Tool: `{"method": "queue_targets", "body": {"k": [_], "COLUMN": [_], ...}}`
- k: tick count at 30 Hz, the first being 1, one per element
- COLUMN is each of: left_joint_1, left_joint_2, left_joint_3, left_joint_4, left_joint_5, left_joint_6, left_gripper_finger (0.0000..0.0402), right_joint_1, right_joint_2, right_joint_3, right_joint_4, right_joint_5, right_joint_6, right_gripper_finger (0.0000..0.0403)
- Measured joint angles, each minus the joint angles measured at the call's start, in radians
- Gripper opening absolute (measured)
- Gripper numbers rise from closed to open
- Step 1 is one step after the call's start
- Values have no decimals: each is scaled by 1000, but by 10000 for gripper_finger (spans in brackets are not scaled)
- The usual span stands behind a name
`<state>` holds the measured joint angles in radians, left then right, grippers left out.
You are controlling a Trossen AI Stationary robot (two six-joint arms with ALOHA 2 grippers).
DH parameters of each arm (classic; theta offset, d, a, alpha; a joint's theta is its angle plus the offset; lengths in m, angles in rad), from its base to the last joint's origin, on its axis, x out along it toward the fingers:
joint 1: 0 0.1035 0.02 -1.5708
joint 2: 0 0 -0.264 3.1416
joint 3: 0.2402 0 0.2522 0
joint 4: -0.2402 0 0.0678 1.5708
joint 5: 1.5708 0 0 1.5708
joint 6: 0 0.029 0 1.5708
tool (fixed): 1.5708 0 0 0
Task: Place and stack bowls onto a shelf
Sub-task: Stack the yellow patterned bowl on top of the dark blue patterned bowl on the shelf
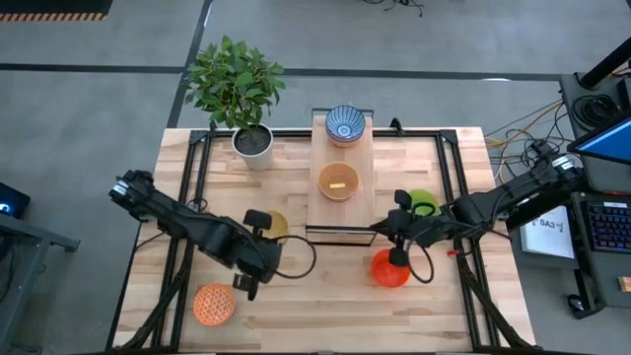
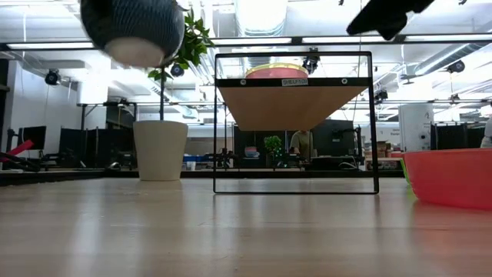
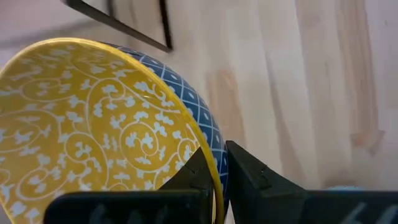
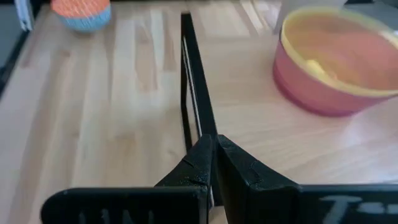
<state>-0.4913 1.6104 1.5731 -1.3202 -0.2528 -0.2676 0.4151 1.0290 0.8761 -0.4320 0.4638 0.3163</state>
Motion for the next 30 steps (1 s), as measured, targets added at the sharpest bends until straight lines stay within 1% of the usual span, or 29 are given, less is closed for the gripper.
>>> {"method": "queue_targets", "body": {"k": [2, 6, 9, 12, 17, 21, 23, 26, 30], "left_joint_1": [6, 32, 71, 134, 271, 405, 479, 581, 681], "left_joint_2": [-14, -51, -77, -90, -89, -87, -85, -69, -18], "left_joint_3": [33, 73, 100, 137, 208, 215, 209, 206, 227], "left_joint_4": [-2, 42, 76, 109, 191, 282, 364, 469, 573], "left_joint_5": [-22, -28, -27, -30, -27, -23, 11, 94, 181], "left_joint_6": [46, 151, 231, 316, 485, 631, 679, 734, 791], "left_gripper_finger": [6, 8, 9, 9, 10, 10, 11, 11, 11], "right_joint_1": [6, 13, 15, 15, 15, 15, 17, 17, 17], "right_joint_2": [-18, -43, -52, -61, -86, -88, -85, -86, -93], "right_joint_3": [-6, -25, -30, -30, -30, -44, -54, -63, -64], "right_joint_4": [7, 36, 48, 49, 49, 50, 47, 48, 47], "right_joint_5": [0, -1, -1, -3, -4, -25, -27, -27, -27], "right_joint_6": [-5, -34, -46, -74, -109, -108, -102, -99, -92], "right_gripper_finger": [12, 12, 12, 12, 12, 12, 12, 12, 12]}}
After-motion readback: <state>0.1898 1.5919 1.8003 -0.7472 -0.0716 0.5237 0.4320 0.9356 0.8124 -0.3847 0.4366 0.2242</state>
